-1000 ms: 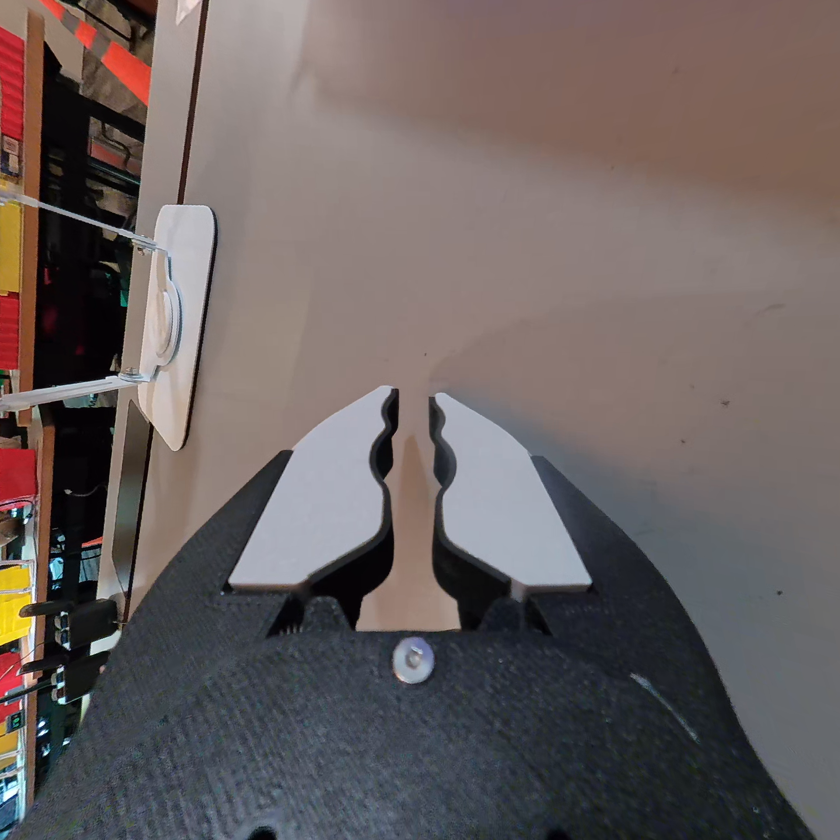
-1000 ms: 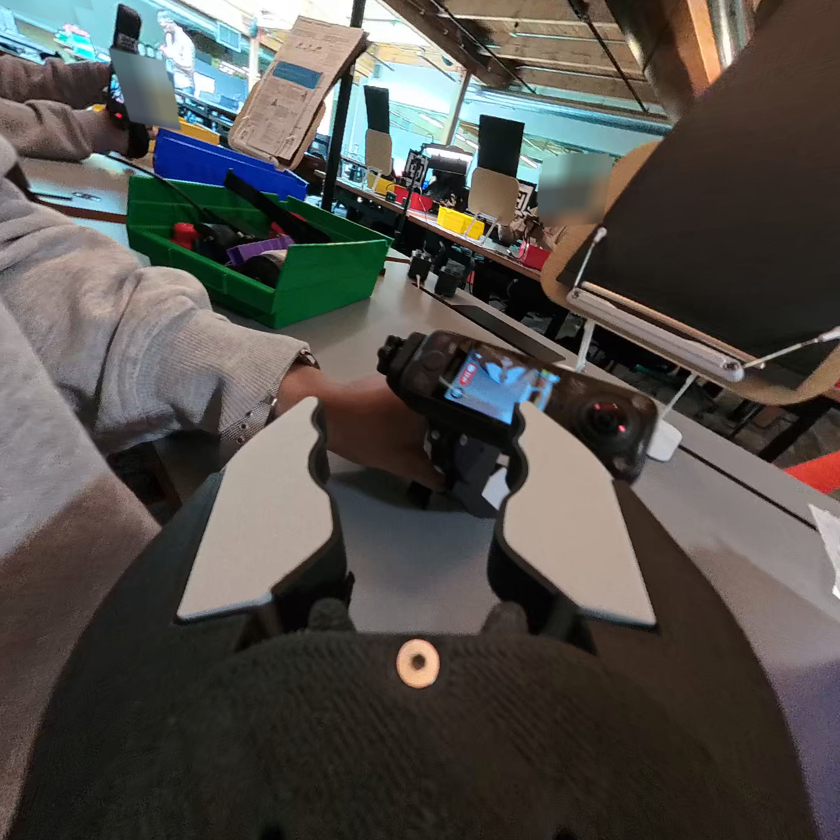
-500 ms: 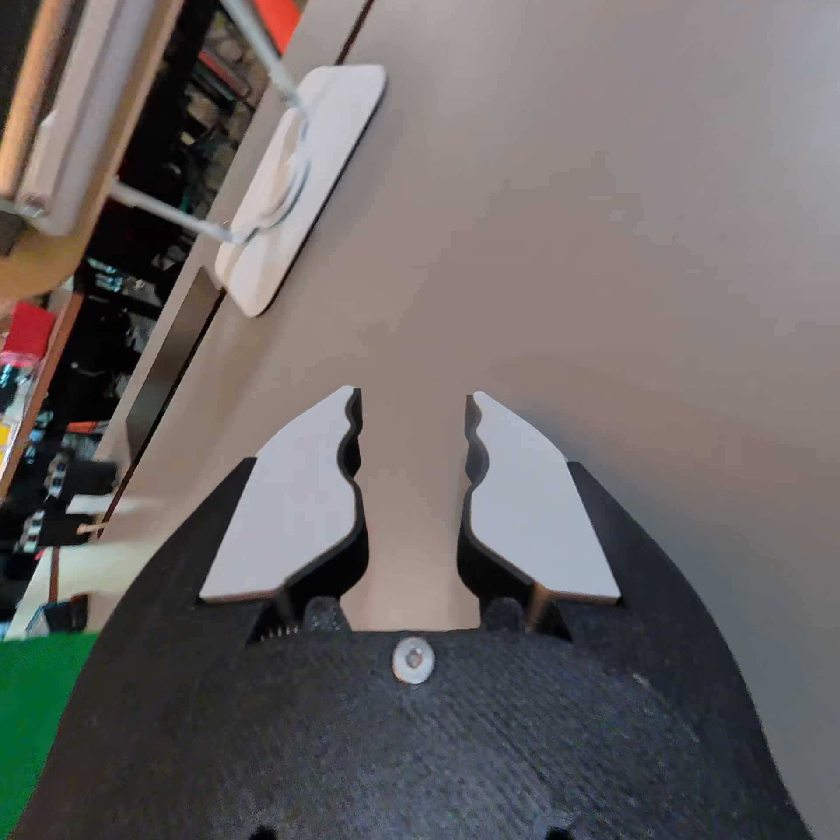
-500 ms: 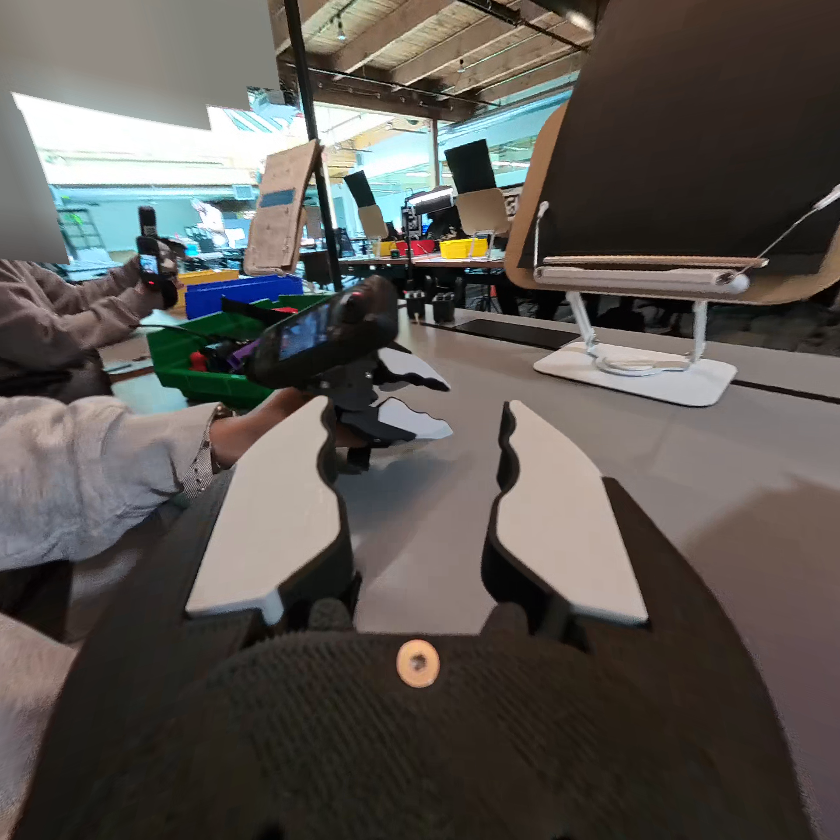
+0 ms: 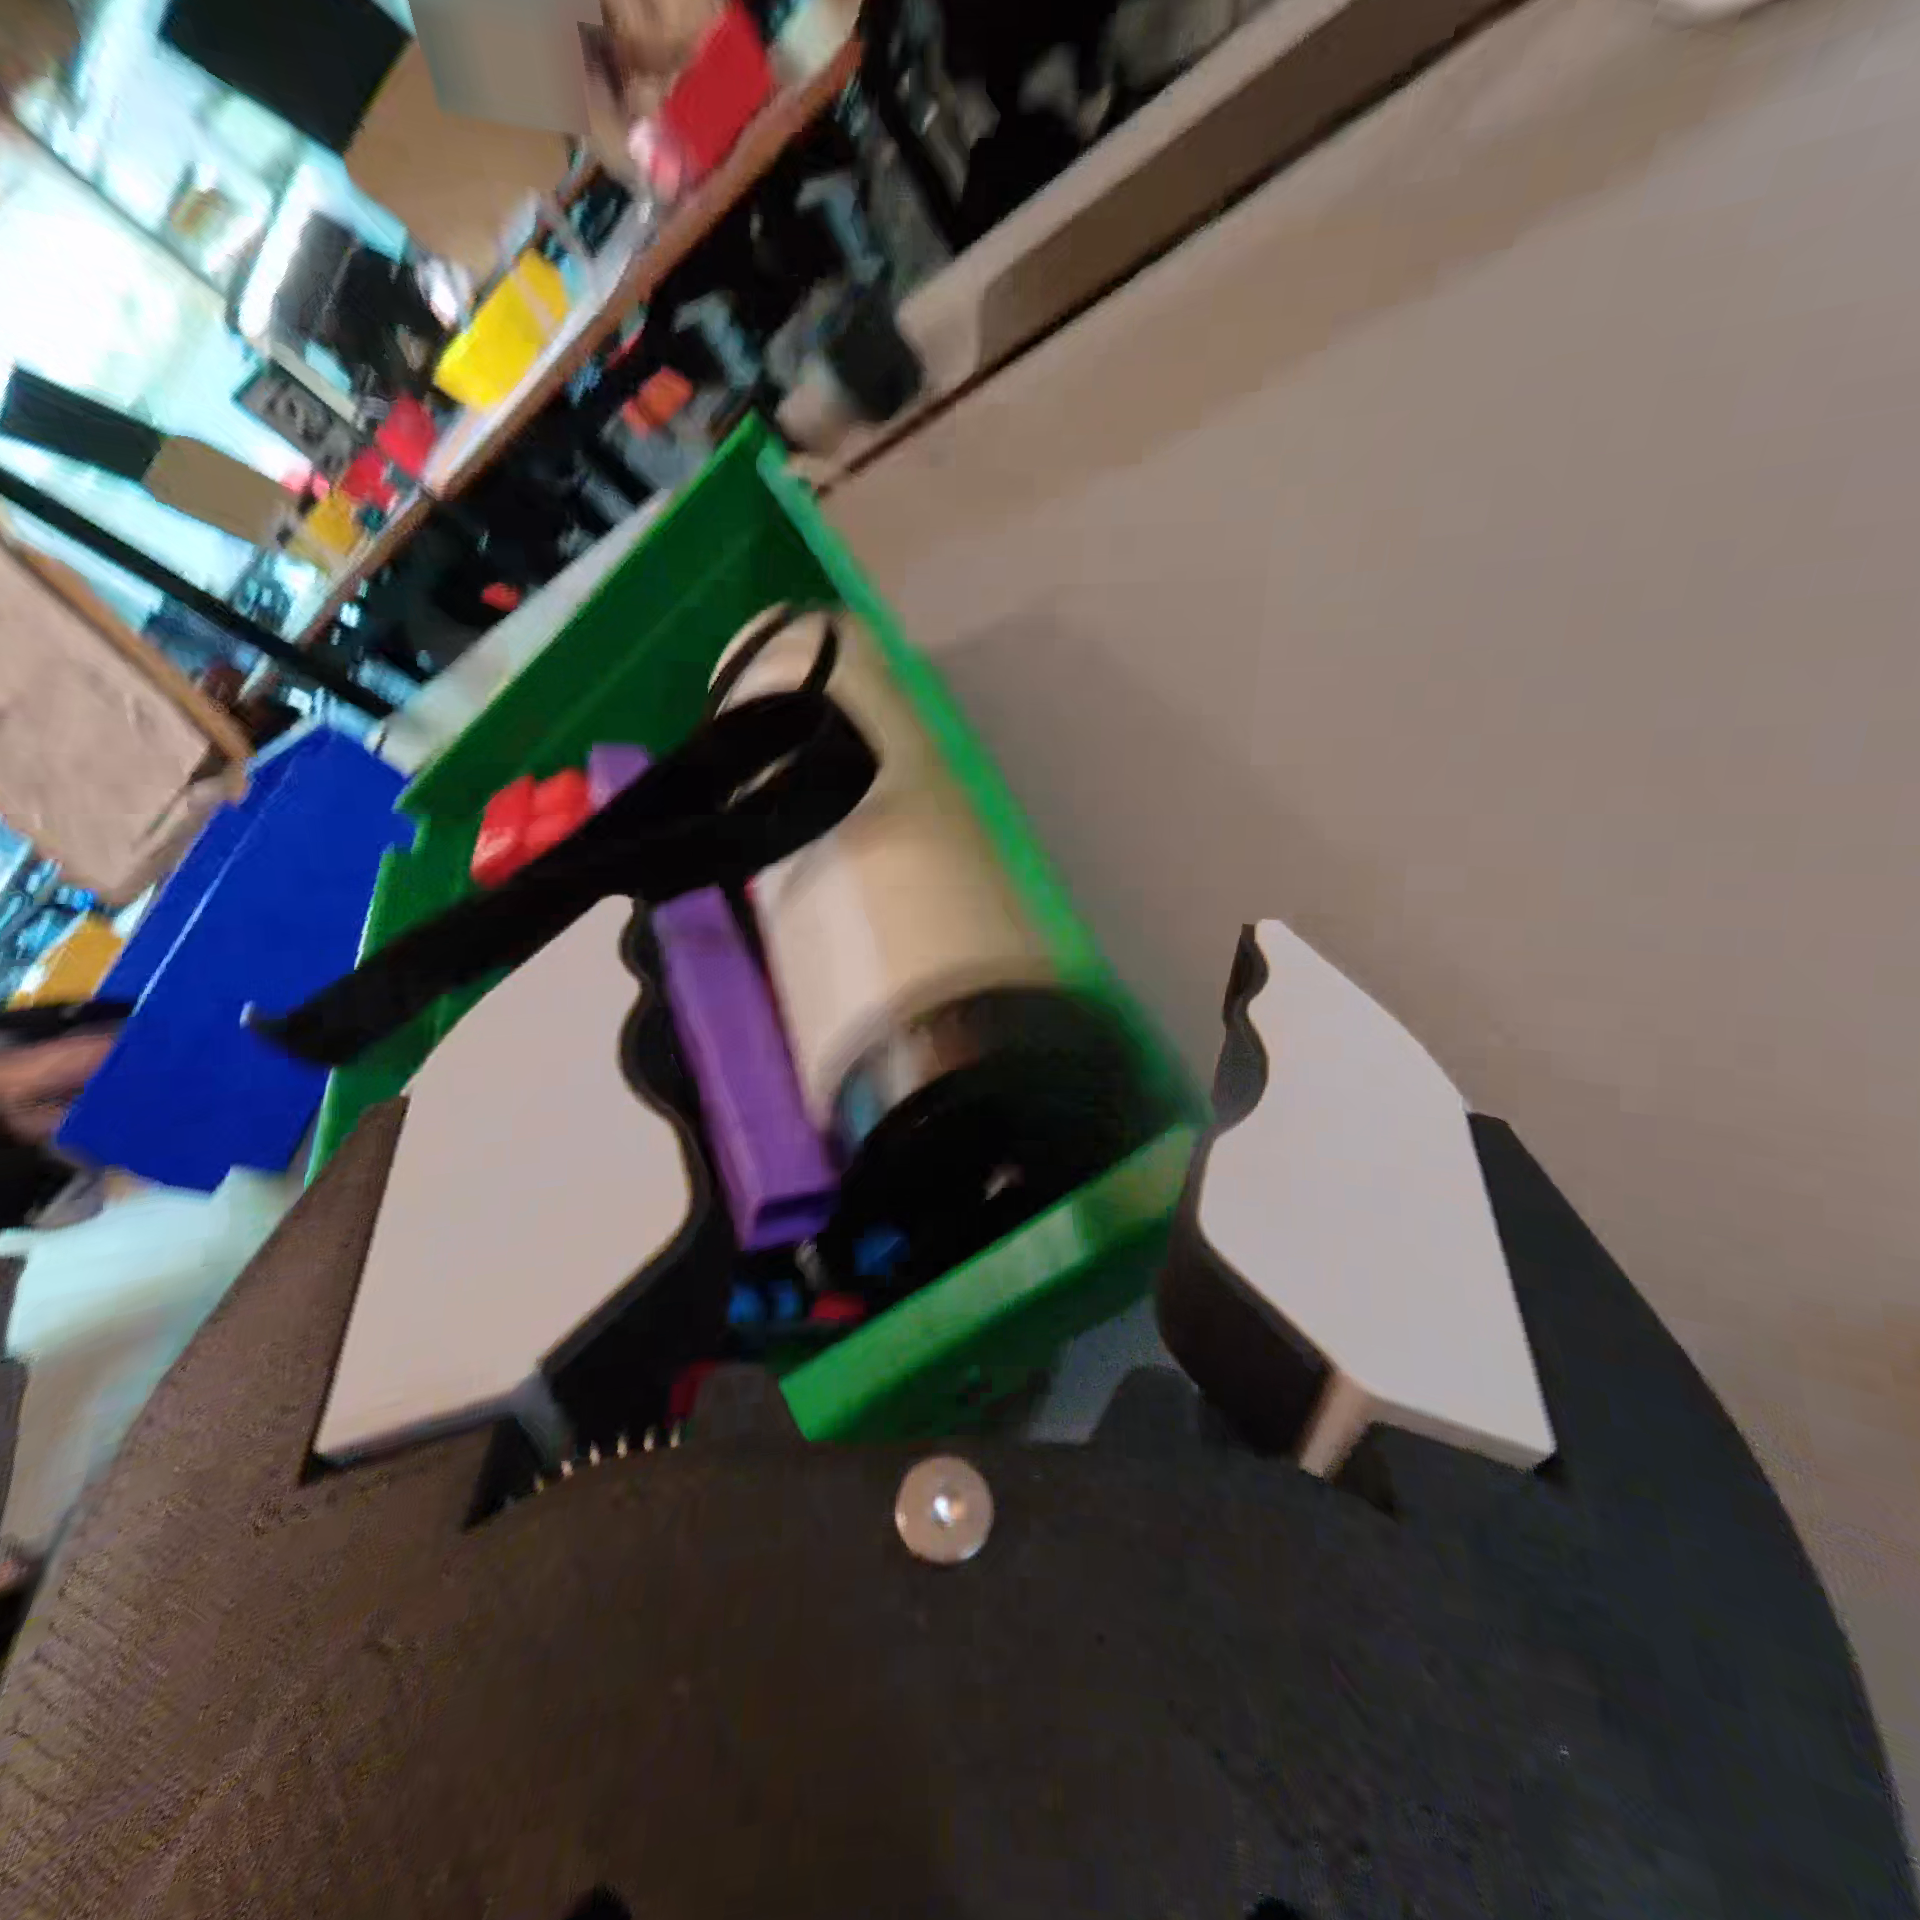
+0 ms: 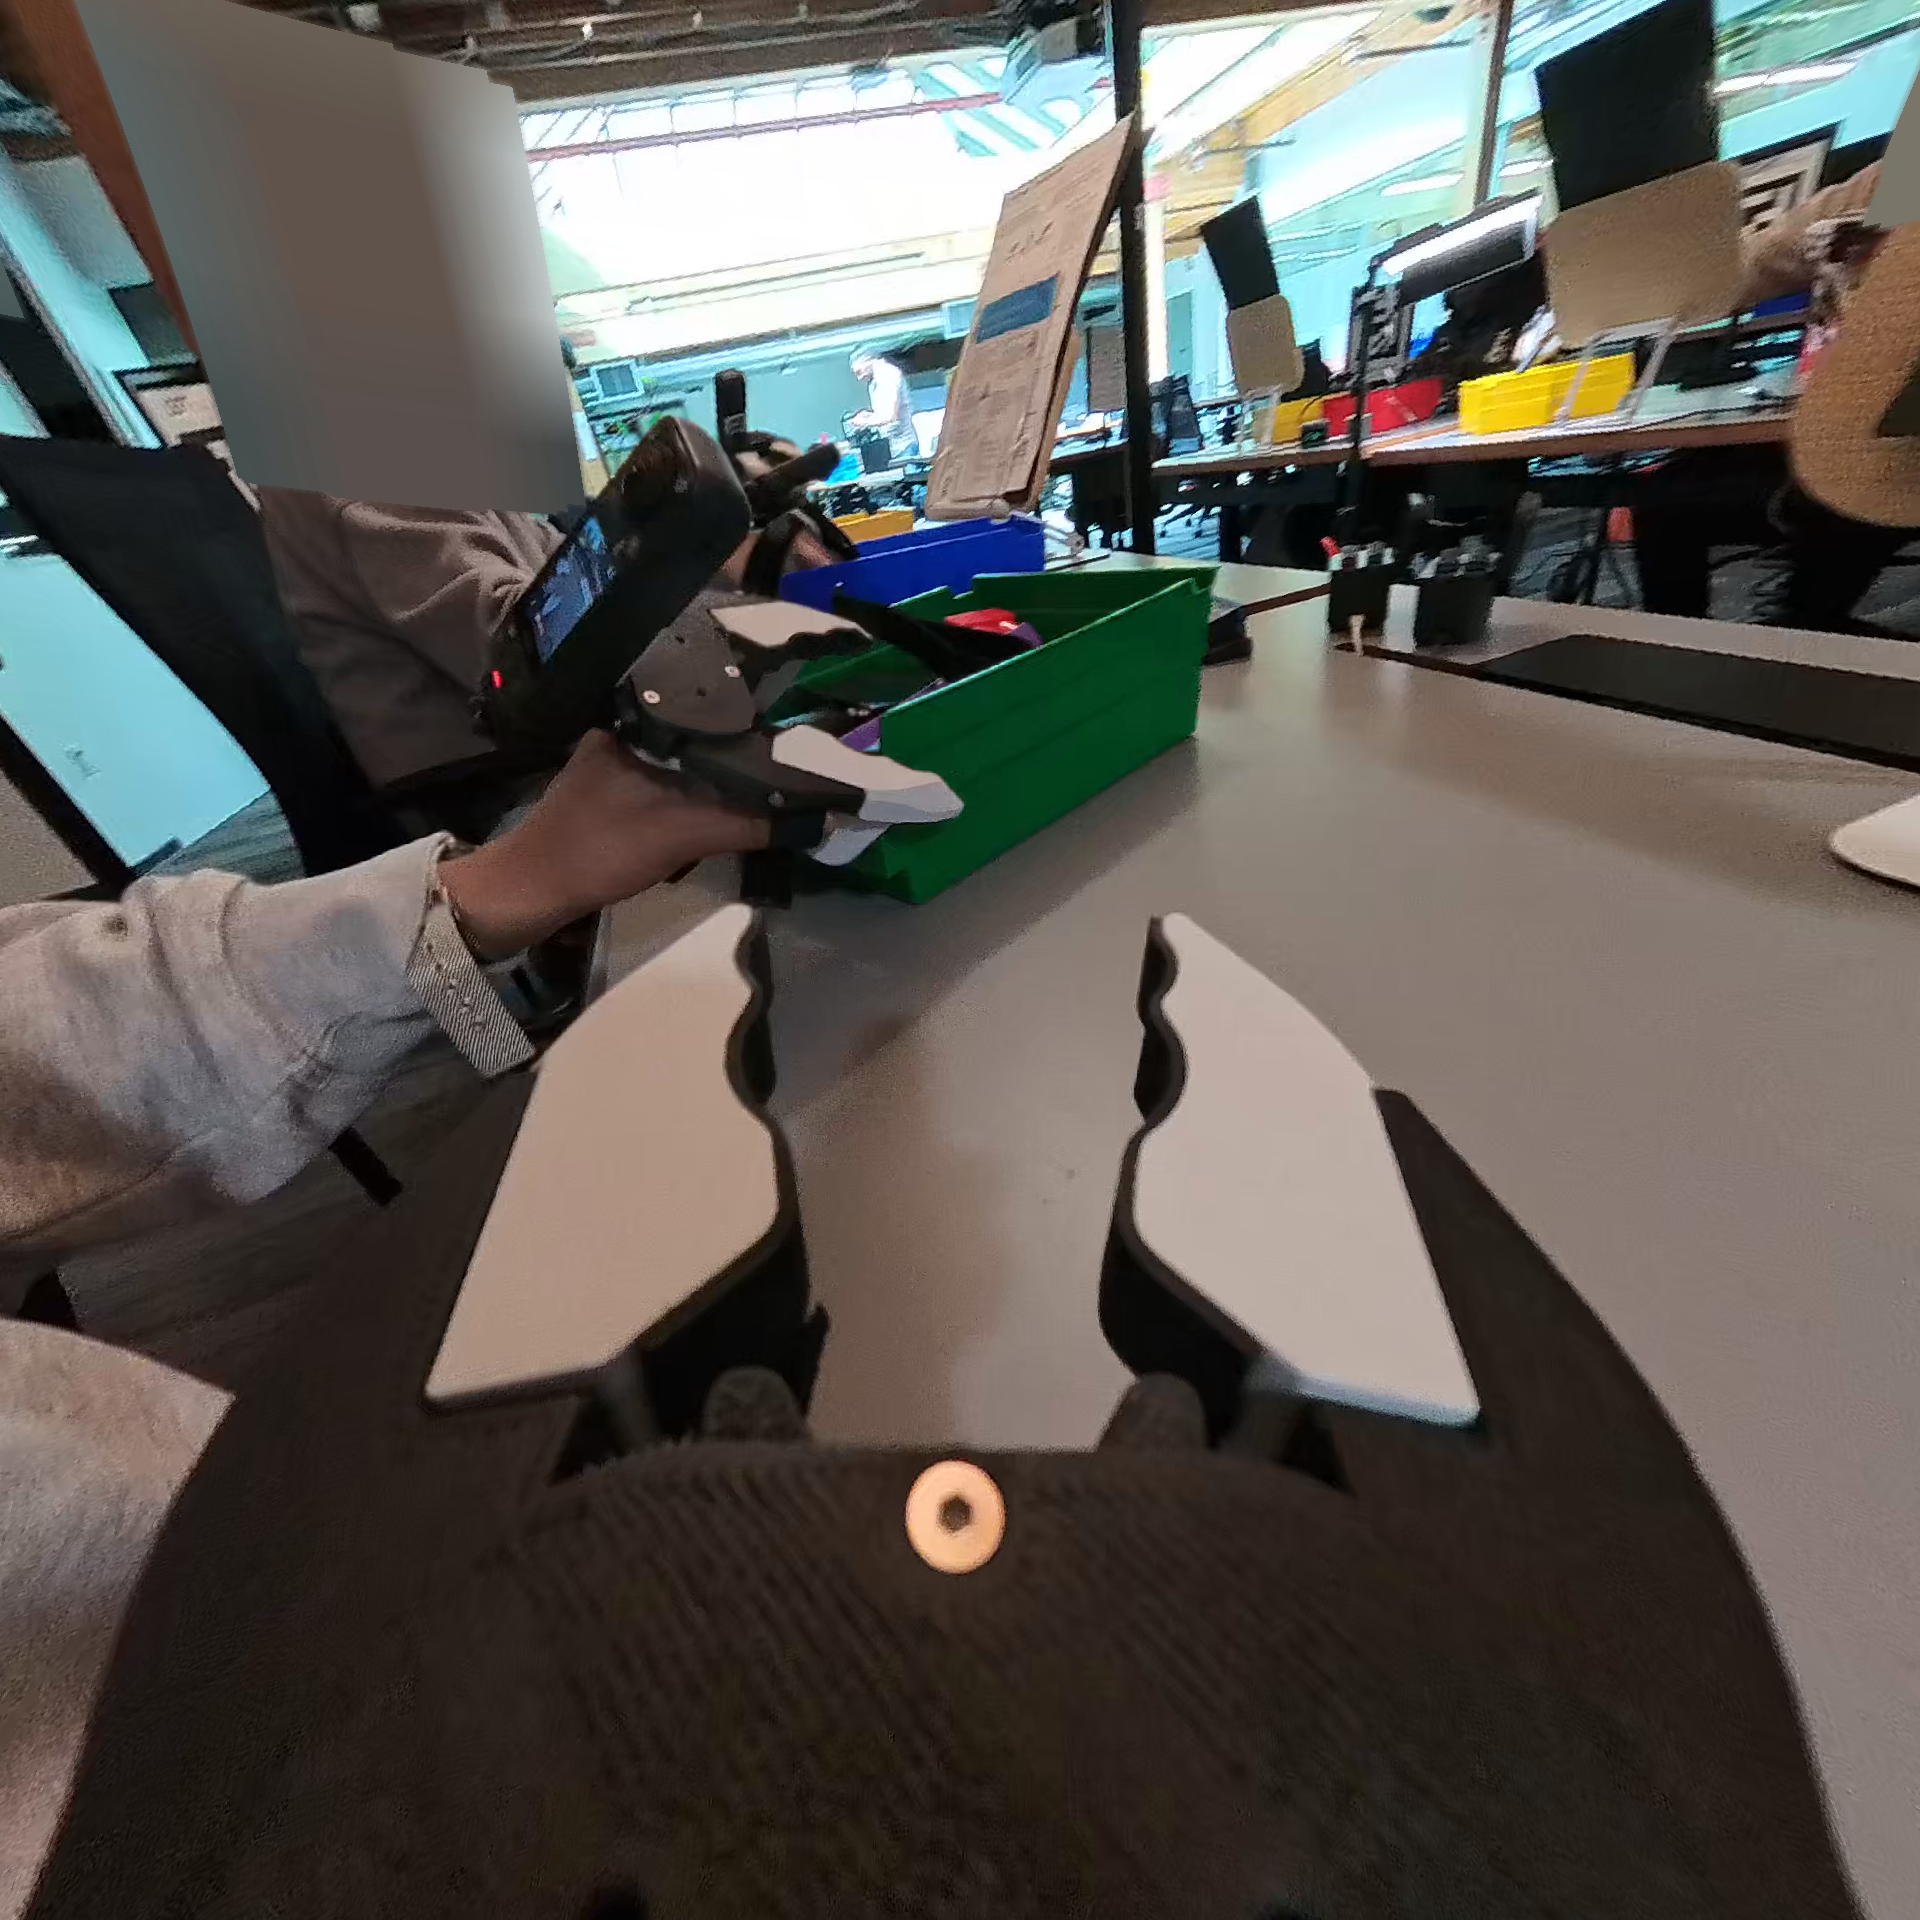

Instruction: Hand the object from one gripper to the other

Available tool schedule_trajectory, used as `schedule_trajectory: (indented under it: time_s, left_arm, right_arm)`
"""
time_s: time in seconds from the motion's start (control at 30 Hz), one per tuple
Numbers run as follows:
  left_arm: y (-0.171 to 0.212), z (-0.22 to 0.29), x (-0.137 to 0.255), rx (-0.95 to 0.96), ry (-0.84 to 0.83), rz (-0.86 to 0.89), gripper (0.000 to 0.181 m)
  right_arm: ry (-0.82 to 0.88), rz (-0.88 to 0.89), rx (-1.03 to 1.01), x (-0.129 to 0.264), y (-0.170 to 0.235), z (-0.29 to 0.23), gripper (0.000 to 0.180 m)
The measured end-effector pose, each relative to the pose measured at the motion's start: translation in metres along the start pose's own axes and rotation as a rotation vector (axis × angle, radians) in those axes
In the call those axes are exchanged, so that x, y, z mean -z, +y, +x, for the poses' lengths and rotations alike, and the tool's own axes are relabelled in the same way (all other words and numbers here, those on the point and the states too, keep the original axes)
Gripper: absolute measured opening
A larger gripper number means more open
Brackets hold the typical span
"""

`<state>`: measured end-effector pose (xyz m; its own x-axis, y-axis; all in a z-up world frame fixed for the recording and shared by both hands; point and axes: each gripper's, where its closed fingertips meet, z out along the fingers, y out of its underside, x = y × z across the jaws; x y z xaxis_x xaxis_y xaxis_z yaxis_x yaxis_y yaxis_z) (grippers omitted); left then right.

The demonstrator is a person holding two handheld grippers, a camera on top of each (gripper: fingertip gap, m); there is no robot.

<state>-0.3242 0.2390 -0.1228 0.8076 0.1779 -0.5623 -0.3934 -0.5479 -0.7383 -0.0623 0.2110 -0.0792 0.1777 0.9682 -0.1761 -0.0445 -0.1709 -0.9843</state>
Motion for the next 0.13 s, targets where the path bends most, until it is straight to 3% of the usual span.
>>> schedule_trajectory:
  time_s: [0.03,0.07,0.13]
  left_arm:
    - [0.0107,-0.0062,-0.0014,0.019,0.022,-0.013,0.115]
    - [0.014,-0.0084,-0.0004,0.079,0.066,0.0,0.115]
    - [0.0161,-0.0097,0.0035,0.175,0.139,0.015,0.093]
  right_arm:
    - [-0.015,-0.009,0.003,-0.0036,0.0018,-0.0028,0.069]
    - [-0.025,-0.015,0.004,-0.0058,0.0028,-0.0048,0.069]
    - [-0.031,-0.015,0.004,-0.0064,0.0028,-0.0056,0.069]
